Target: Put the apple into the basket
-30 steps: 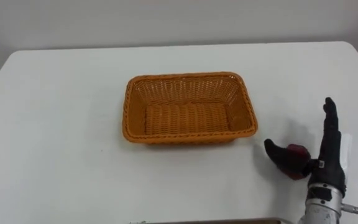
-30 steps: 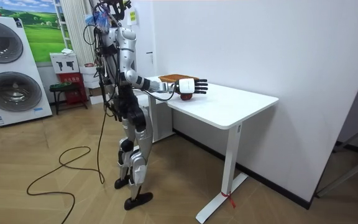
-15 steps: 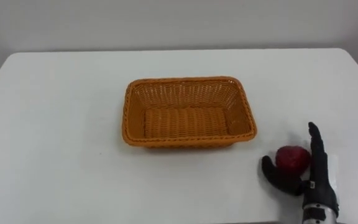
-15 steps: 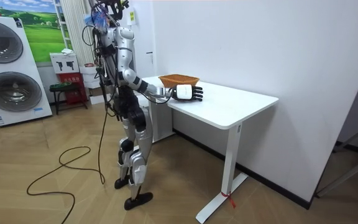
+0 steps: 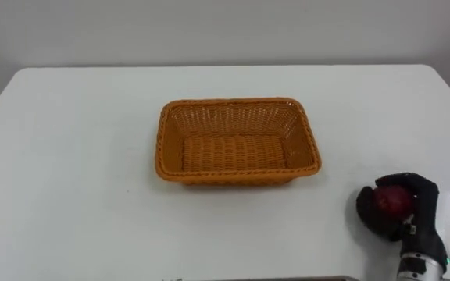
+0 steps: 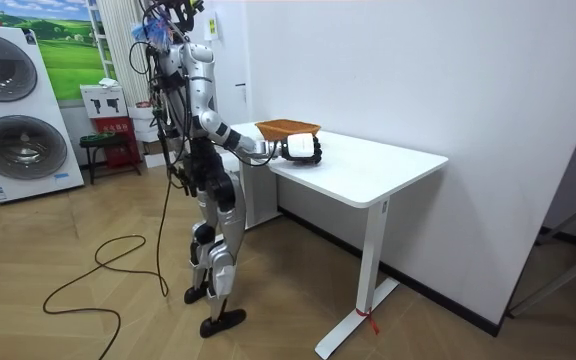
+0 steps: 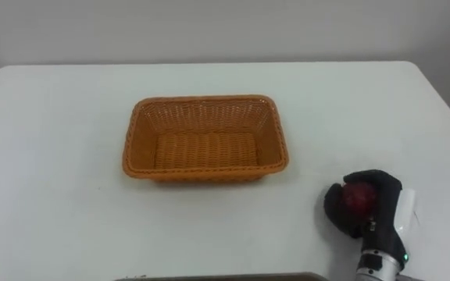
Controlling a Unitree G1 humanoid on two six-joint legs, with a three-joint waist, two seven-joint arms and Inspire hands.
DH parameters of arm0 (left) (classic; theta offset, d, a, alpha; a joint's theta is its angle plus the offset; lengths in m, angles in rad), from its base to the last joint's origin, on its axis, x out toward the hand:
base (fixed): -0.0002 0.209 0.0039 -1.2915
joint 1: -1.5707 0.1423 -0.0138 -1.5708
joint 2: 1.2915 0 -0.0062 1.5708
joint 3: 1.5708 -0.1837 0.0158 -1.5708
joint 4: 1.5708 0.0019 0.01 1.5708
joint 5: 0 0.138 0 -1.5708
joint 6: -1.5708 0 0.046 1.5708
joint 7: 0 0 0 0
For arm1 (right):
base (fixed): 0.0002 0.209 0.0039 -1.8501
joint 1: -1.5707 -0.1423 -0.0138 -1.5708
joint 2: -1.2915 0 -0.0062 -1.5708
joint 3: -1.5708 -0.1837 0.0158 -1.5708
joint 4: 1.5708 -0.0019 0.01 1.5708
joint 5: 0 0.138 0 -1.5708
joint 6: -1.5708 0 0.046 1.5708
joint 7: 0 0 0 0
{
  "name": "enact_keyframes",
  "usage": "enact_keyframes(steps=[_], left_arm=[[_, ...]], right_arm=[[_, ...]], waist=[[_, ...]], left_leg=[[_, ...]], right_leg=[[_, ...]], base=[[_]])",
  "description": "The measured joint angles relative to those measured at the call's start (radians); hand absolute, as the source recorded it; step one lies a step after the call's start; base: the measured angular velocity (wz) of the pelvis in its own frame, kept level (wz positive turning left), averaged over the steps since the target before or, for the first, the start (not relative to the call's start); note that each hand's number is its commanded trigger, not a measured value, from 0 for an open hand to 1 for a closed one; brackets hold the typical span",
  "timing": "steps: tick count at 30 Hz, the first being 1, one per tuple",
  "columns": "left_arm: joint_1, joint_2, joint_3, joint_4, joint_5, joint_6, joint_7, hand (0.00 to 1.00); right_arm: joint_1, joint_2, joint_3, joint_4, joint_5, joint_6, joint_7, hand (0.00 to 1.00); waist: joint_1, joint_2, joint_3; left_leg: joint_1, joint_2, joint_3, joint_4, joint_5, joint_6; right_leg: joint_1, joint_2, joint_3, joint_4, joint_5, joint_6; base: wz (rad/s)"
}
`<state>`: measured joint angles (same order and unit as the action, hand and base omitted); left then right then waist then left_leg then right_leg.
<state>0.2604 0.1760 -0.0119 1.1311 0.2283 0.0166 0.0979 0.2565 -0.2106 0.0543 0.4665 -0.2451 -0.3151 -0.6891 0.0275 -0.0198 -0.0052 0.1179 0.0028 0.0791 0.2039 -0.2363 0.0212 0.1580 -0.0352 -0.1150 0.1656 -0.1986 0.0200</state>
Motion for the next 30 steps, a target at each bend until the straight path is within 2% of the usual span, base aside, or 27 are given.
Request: enact_keyframes(steps=[8,12,13,17,21,25,30], left_arm=[[-0.006,0.0,-0.001,-0.006,0.0,-0.001,0.004,0.0],[-0.002,0.0,-0.003,-0.006,0.002,0.0,0.004,0.0],[-0.001,0.0,-0.003,-0.007,0.002,0.0,0.001,0.0],[-0.003,0.0,-0.003,-0.007,0.001,0.002,-0.005,0.0],[-0.007,0.0,-0.003,-0.006,0.0,-0.002,-0.005,0.0],[-0.011,0.0,-0.005,-0.007,0.001,-0.016,-0.005,0.0],[-0.008,0.001,-0.004,0.008,0.001,-0.023,-0.008,0.0]], right_arm=[[-0.015,0.009,0.0,-0.01,0.002,0.011,-0.01,1.0],[-0.026,0.009,0.001,-0.024,0.0,0.034,-0.01,1.0],[-0.024,0.01,0.001,-0.05,0.002,0.055,-0.006,1.0],[-0.018,0.012,0.02,-0.125,0.016,0.077,0.006,1.0],[-0.021,0.012,0.025,-0.249,0.042,0.076,0.005,1.0],[-0.041,0.011,0.034,-0.319,0.043,0.073,-0.001,1.0],[-0.049,0.009,0.034,-0.425,0.067,0.073,0.0,1.0]], waist=[[0.0,-0.001,0.0002],[0.002,-0.001,0.0002],[0.005,-0.001,0.0003],[0.007,0.0,0.0],[0.007,0.005,0.0033],[0.007,0.0,0.0058],[0.016,-0.003,0.0056]], left_leg=[[-0.002,0.001,0.001,-0.001,0.0,0.0],[-0.003,0.001,0.001,-0.002,0.0,0.0],[-0.003,0.001,0.001,-0.002,0.0,0.0],[-0.005,0.0,0.003,-0.001,0.001,-0.001],[-0.006,0.0,0.004,-0.001,0.001,-0.001],[-0.016,0.0,0.003,0.0,0.001,-0.001],[-0.023,0.0,0.003,0.0,0.001,-0.001]], right_leg=[[-0.002,0.0,0.0,0.001,0.0,0.0],[-0.002,0.001,-0.001,0.002,0.0,0.0],[-0.003,0.001,0.0,0.002,0.0,0.0],[-0.01,0.001,0.004,0.004,0.0,0.0],[-0.012,0.001,0.005,0.005,0.0,0.0],[-0.02,0.001,0.004,0.004,0.0,0.0],[-0.029,0.001,-0.001,0.005,0.0,0.0]], base=[[0.0],[0.0],[0.0],[-0.02],[-0.01],[0.0],[0.0]])
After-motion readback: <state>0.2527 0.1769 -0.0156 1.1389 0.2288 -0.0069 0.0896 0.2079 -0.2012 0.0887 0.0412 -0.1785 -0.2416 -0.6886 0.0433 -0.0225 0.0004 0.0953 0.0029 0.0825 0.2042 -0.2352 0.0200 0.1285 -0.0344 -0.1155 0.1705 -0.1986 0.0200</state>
